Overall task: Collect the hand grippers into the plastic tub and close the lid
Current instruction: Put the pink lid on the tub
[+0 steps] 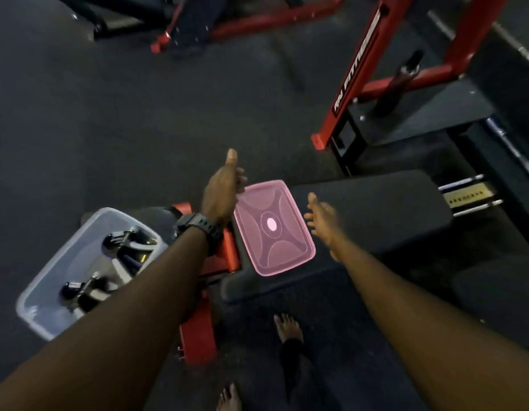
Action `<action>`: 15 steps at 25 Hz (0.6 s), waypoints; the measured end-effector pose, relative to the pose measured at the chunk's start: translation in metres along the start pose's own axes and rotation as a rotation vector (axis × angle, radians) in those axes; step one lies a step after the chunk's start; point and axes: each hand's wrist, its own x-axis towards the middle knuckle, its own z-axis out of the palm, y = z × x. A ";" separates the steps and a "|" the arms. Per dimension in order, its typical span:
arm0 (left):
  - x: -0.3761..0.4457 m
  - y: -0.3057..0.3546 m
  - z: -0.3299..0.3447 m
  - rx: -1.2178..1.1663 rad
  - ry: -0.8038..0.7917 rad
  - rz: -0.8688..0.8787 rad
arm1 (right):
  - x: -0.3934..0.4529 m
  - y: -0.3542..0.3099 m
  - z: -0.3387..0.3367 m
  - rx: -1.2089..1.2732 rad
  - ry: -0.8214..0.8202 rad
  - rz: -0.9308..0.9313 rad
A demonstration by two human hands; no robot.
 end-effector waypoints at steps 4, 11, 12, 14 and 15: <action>0.088 -0.047 0.055 0.138 -0.058 -0.058 | 0.070 0.061 0.014 -0.226 0.058 0.077; 0.157 -0.107 0.078 0.778 -0.181 -0.077 | 0.111 0.118 0.021 -0.414 0.028 0.077; 0.158 -0.104 0.078 0.783 -0.175 -0.064 | 0.111 0.116 0.022 -0.444 0.011 0.054; 0.156 -0.090 0.072 0.788 -0.139 -0.069 | 0.110 0.107 0.023 -0.515 -0.005 -0.003; 0.154 -0.079 0.064 0.808 -0.109 -0.068 | 0.108 0.100 0.024 -0.536 -0.008 -0.037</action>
